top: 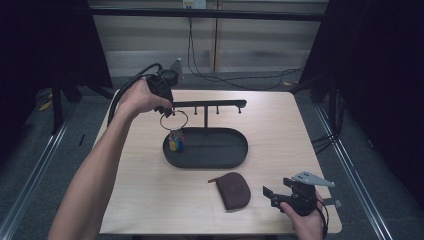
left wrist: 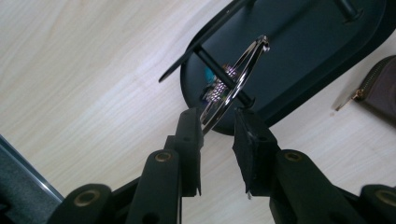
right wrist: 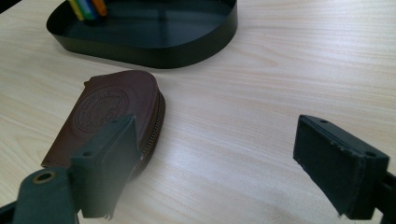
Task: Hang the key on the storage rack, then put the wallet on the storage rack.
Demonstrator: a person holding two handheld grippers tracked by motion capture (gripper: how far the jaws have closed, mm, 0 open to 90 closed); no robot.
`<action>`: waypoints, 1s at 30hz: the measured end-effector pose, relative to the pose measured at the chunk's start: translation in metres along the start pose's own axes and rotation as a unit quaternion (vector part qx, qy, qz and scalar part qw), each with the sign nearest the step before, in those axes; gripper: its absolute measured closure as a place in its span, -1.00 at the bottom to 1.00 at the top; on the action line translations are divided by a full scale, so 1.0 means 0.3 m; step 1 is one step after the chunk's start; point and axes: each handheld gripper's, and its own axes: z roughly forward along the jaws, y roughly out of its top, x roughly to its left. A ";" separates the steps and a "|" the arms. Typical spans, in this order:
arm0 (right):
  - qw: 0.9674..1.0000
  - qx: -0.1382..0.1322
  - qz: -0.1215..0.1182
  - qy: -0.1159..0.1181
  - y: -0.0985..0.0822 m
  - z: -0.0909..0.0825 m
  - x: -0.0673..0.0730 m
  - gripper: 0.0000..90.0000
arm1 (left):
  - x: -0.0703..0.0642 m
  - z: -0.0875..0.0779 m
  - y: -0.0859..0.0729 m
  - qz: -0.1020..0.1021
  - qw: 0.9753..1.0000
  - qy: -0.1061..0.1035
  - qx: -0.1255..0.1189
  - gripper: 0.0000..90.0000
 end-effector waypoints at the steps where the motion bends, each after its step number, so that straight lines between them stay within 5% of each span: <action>1: 1.000 0.001 0.001 0.000 0.000 0.001 0.000 -0.68 | 0.002 0.000 -0.004 -0.003 1.000 -0.004 -0.002 0.54; 11: 1.000 0.001 -0.001 -0.001 0.002 0.004 0.002 -0.68 | 0.024 0.011 -0.058 -0.018 0.999 -0.035 -0.031 0.19; 17: 1.000 0.000 0.003 -0.001 0.003 0.007 -0.001 -0.68 | 0.046 0.020 -0.100 -0.032 0.993 -0.087 -0.072 -0.04; 30: 1.000 0.004 -0.001 -0.004 0.004 0.012 0.007 -0.68 | 0.038 0.041 -0.207 -0.036 0.985 -0.102 -0.134 -0.25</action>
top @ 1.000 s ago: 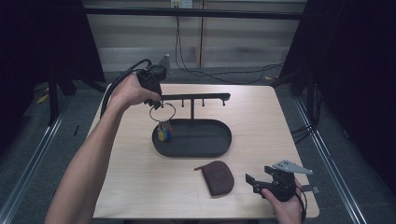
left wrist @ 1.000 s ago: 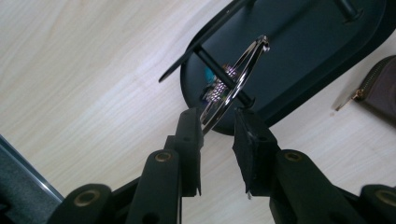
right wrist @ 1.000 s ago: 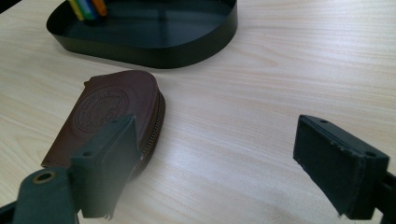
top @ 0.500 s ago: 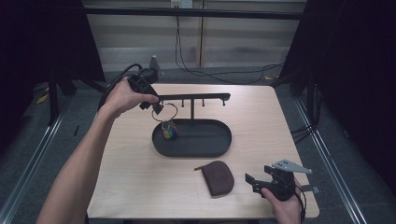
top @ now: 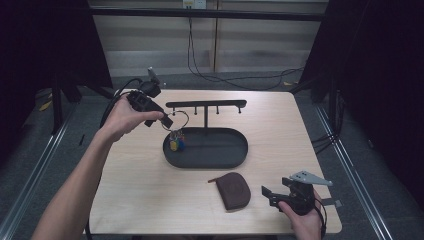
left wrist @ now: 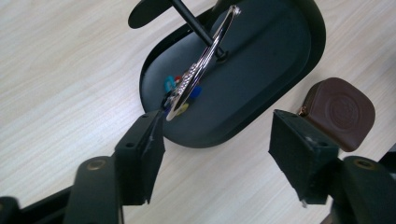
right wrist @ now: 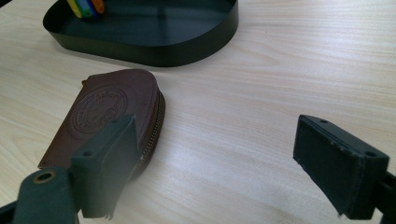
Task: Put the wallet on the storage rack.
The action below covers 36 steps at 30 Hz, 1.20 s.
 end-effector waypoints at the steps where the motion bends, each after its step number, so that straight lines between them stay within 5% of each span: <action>1: 1.000 0.000 0.001 0.000 0.000 0.000 0.000 -0.68 | 0.001 -0.001 -0.007 -0.003 1.000 -0.001 -0.008 -0.25; 17: 1.000 -0.002 0.007 -0.002 0.000 -0.005 -0.004 -0.68 | -0.027 0.030 -0.181 0.006 0.996 -0.033 -0.080 -0.33; 23: 1.000 0.004 0.010 -0.003 0.004 0.008 -0.009 -0.68 | -0.030 0.044 -0.266 0.020 0.995 -0.021 -0.096 -0.37; 36: 1.000 0.003 0.009 0.001 0.005 0.007 -0.005 -0.68 | -0.058 0.107 -0.413 0.008 0.990 -0.037 -0.136 -0.61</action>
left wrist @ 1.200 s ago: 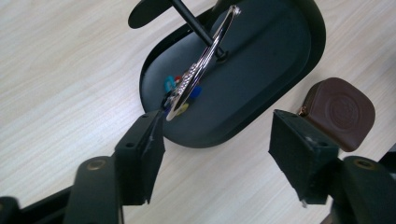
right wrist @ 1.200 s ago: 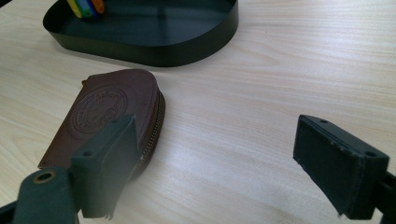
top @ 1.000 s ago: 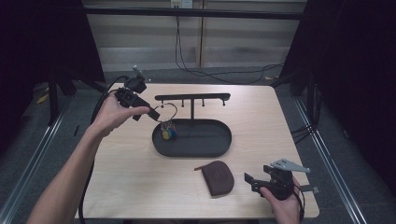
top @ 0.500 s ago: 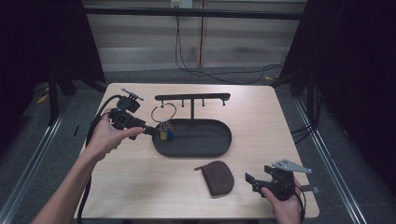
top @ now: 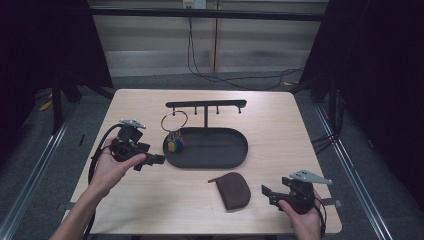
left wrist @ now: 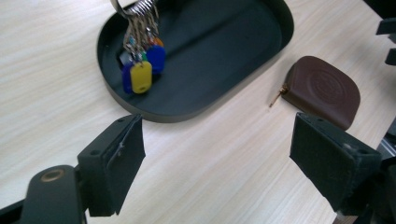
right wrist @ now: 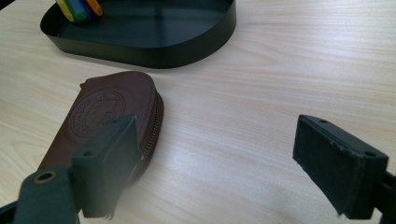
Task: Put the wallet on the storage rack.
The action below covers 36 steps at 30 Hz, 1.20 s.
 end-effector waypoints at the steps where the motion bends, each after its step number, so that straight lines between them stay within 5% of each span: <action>1: 1.000 0.001 0.000 0.000 0.000 0.001 0.000 -0.68 | 0.001 0.003 -0.014 -0.005 1.000 0.004 -0.007 -0.60; 4: 1.000 0.007 0.014 0.014 -0.001 0.005 -0.004 -0.67 | 0.006 0.010 -0.046 -0.020 0.999 0.004 -0.027 -0.59; 10: 1.000 0.009 0.010 0.019 0.000 0.005 -0.001 -0.67 | -0.008 0.034 -0.122 -0.008 0.999 0.024 -0.022 -0.59; 14: 1.000 0.010 0.010 0.016 0.001 0.006 -0.002 -0.67 | -0.020 0.041 -0.188 0.002 1.000 0.000 -0.031 -0.62; 17: 0.999 0.015 0.010 0.026 0.005 0.003 0.000 -0.66 | -0.033 0.049 -0.229 0.009 1.000 0.018 -0.024 -0.64; 20: 1.000 0.014 0.011 0.025 0.012 -0.001 0.003 -0.66 | -0.034 0.046 -0.273 0.017 0.999 0.002 -0.026 -0.64; 28: 1.000 0.004 0.005 0.030 0.039 0.003 0.017 -0.59 | -0.043 0.033 -0.403 0.022 0.999 0.005 -0.045 -0.64; 36: 0.999 0.007 -0.008 0.033 0.073 0.007 0.049 -0.61 | -0.043 0.039 -0.449 0.028 0.996 0.000 -0.081 -0.64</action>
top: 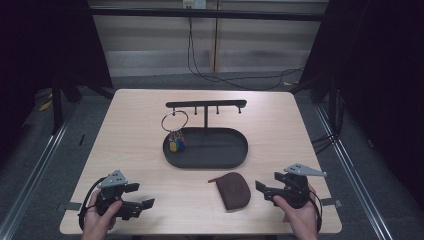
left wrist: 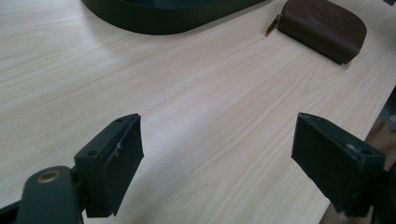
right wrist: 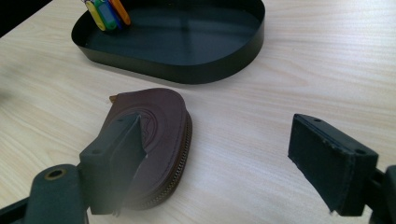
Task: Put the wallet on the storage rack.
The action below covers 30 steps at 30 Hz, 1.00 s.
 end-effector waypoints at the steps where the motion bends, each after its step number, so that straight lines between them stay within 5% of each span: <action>1: 1.000 0.002 0.000 0.002 0.006 -0.001 0.003 -0.62 | 0.001 0.002 0.002 0.006 1.000 -0.001 0.003 -0.64; 7: 0.999 0.018 0.002 0.027 0.062 0.008 0.018 -0.64 | -0.001 0.009 0.009 0.002 1.000 0.007 -0.001 -0.64; 15: 0.998 0.055 -0.007 0.015 0.133 0.036 0.057 -0.50 | -0.004 0.005 0.009 0.000 1.000 -0.003 -0.007 -0.64; 22: 0.993 0.115 -0.011 0.020 0.168 0.083 0.078 -0.52 | -0.002 0.001 0.009 -0.001 1.000 -0.003 -0.012 -0.64; 26: 0.986 0.163 -0.003 0.018 0.186 0.110 0.083 -0.54 | 0.004 -0.001 0.011 -0.006 1.000 -0.013 -0.017 -0.64; 30: 0.975 0.219 -0.019 0.037 0.189 0.158 0.100 -0.57 | 0.010 -0.004 0.009 -0.014 1.000 -0.012 -0.021 -0.64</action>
